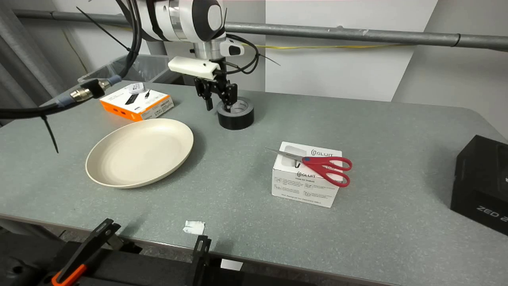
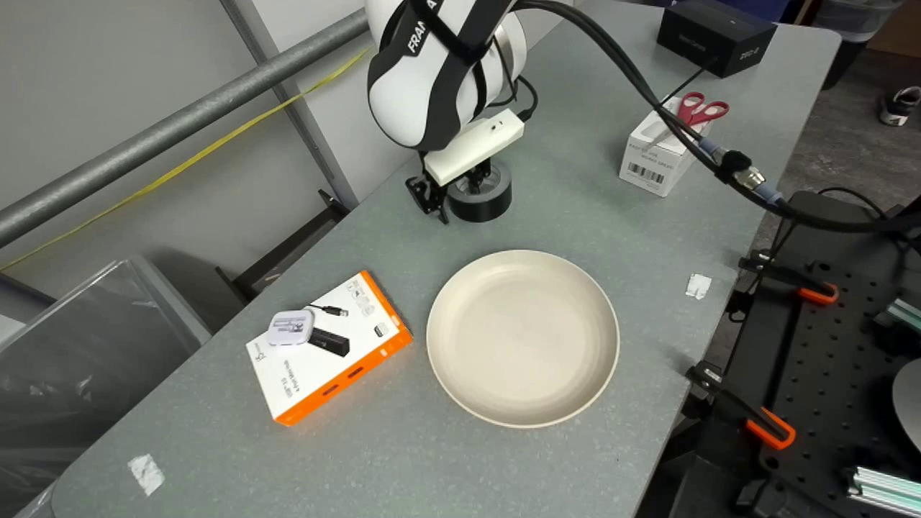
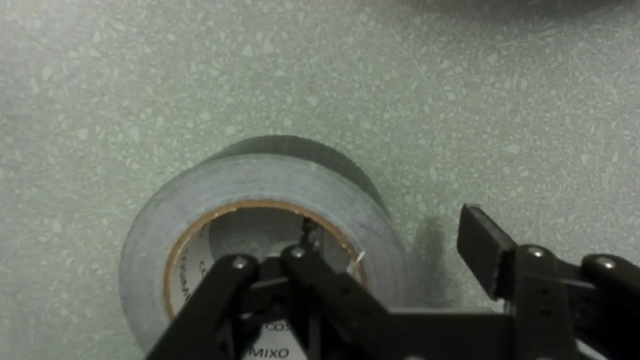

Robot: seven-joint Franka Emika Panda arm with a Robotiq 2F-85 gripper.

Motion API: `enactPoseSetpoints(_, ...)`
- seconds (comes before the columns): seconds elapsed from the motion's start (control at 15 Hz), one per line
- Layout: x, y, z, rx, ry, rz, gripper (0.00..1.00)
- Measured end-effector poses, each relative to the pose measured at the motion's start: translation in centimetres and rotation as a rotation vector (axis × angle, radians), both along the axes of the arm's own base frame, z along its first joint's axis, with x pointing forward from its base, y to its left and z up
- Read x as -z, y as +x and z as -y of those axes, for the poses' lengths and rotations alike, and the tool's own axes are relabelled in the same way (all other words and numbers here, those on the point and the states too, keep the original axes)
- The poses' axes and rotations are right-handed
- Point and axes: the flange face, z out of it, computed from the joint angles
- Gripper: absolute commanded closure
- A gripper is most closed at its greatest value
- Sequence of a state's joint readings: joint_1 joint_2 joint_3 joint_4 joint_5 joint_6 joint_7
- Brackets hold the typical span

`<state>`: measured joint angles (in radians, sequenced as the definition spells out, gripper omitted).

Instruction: Place the black masking tape on the white plate

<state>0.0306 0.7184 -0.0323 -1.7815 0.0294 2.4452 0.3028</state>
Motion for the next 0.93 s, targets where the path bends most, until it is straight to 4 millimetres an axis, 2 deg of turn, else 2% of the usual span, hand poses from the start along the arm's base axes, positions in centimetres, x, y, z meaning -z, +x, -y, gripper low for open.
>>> enactPoseSetpoints(0.33, -0.4, 0.4, 0.9, 0.029, 0.012, 0.018, 0.95)
enactPoseSetpoints(0.67, -2.2, 0.8, 0.5, 0.019, 0.071, 0.049, 0.94)
enactPoseSetpoints(0.93, -6.4, 0.4, -2.2, -0.130, 0.104, 0.096, 0.94)
